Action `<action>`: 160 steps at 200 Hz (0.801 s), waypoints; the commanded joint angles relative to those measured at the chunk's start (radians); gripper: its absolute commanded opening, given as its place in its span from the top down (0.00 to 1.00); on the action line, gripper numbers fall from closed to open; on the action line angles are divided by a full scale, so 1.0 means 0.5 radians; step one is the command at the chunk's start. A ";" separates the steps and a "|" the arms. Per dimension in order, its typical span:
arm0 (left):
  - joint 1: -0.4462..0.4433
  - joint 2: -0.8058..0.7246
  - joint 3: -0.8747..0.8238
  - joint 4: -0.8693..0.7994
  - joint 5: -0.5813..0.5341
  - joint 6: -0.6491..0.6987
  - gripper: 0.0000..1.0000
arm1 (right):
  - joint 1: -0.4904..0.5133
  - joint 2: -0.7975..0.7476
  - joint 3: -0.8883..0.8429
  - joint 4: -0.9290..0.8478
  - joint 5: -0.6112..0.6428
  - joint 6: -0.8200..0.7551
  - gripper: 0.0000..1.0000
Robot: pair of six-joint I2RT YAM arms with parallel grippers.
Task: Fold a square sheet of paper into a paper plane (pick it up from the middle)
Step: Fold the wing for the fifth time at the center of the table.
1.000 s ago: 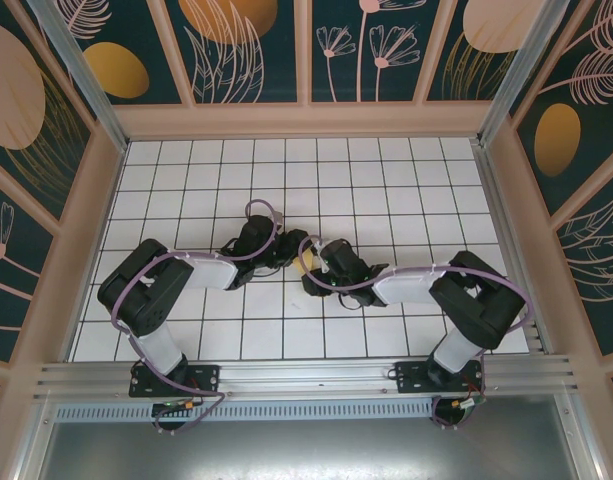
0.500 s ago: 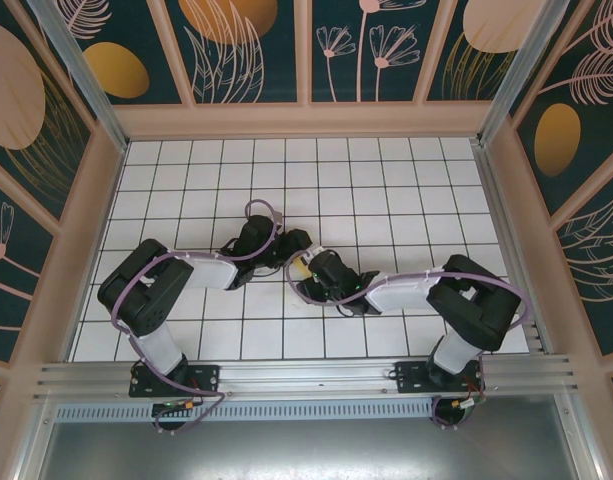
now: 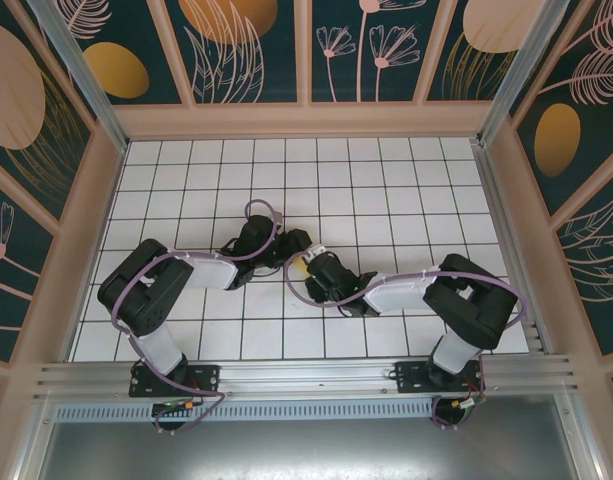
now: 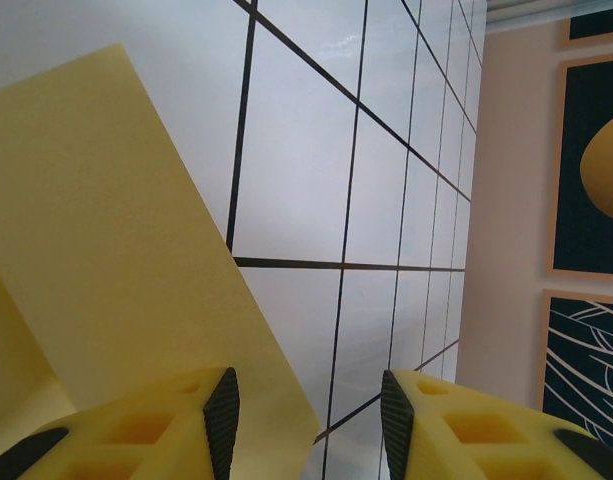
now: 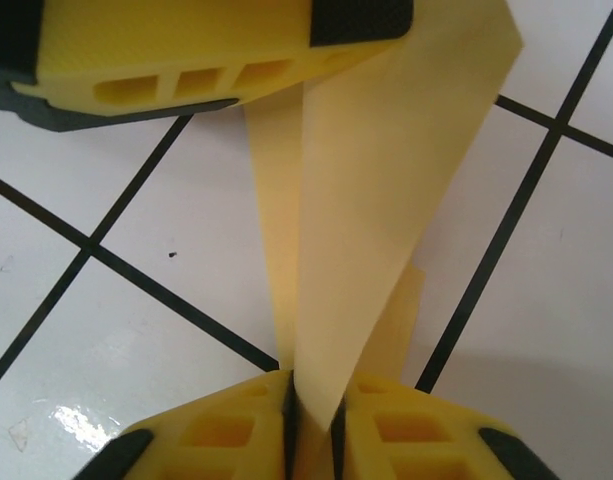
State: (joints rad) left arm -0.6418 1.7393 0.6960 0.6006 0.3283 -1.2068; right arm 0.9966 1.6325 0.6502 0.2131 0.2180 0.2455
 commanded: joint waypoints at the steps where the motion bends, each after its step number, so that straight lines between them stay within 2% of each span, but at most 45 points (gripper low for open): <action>1: -0.011 -0.021 0.022 -0.020 -0.038 -0.003 0.55 | 0.007 -0.023 -0.005 0.036 0.053 0.026 0.89; 34: -0.013 -0.031 0.022 -0.023 -0.046 -0.002 0.55 | 0.006 -0.051 -0.012 0.039 0.019 0.037 1.00; 64: -0.011 -0.040 0.024 -0.035 -0.046 0.011 0.54 | -0.008 -0.094 -0.021 0.048 -0.077 0.061 1.00; 103: -0.011 -0.188 -0.014 -0.101 -0.107 0.050 0.50 | -0.135 -0.165 -0.094 0.170 -0.553 0.177 1.00; 142: -0.011 -0.301 -0.018 -0.211 -0.202 0.111 0.45 | -0.396 -0.207 -0.291 0.522 -1.131 0.409 1.00; 160: -0.013 -0.309 -0.005 -0.226 -0.198 0.132 0.44 | -0.465 -0.190 -0.333 0.626 -1.293 0.483 1.00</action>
State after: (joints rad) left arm -0.6418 1.6108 0.6956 0.5293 0.2577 -1.1801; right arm 0.8028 1.5536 0.5201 0.3920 -0.2214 0.4011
